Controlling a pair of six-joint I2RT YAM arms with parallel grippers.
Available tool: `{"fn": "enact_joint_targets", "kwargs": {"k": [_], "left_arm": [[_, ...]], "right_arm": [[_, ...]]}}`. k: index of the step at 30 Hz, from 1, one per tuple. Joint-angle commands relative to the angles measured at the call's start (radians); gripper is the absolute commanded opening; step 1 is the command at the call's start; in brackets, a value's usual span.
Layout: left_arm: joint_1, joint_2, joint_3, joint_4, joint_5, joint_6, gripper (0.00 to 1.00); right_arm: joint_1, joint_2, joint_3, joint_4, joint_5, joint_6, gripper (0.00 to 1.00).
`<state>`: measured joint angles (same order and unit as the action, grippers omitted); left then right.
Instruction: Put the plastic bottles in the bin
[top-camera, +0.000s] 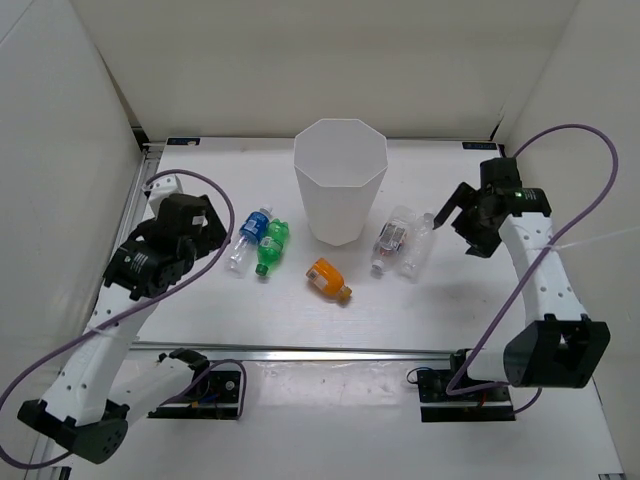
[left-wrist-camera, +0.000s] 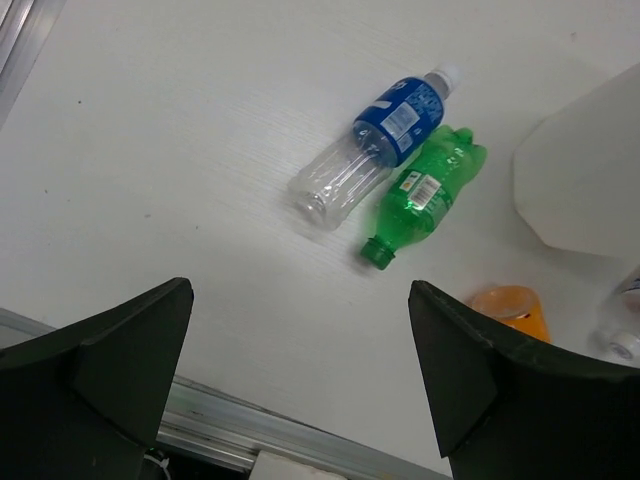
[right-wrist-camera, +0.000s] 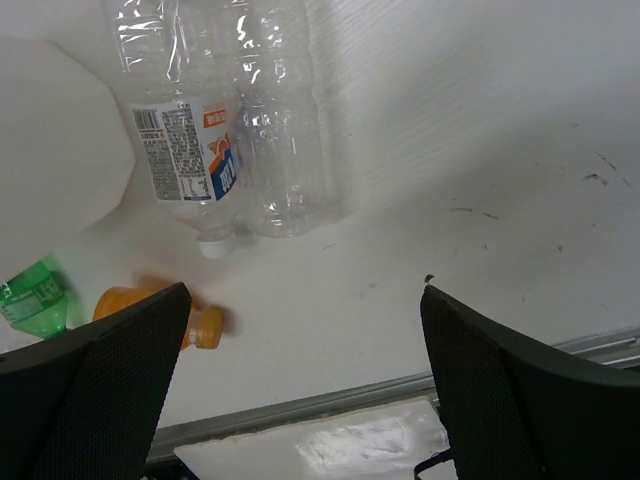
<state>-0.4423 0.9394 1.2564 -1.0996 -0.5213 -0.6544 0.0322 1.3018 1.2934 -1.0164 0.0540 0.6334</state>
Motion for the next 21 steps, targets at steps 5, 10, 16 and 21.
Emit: {"fn": "enact_joint_targets", "kwargs": {"k": [5, 10, 16, 21], "left_arm": [[0.013, 0.072, 0.032, -0.057, -0.062, 0.001, 1.0], [0.022, 0.061, 0.044, -0.037, -0.062, 0.027, 1.0], [0.04, 0.061, 0.014, -0.084, -0.062, 0.006, 1.0], [0.04, 0.052, 0.014, -0.137, -0.062, -0.051, 1.0]], "right_arm": [[-0.04, 0.164, -0.018, 0.137, -0.21, -0.058, 0.99], [-0.049, 0.272, -0.04, 0.205, -0.249, -0.047, 0.99], [-0.049, 0.41, 0.036, 0.214, -0.263, -0.109, 0.99], [-0.049, 0.461, 0.046, 0.223, -0.252, -0.109, 0.99]]}}
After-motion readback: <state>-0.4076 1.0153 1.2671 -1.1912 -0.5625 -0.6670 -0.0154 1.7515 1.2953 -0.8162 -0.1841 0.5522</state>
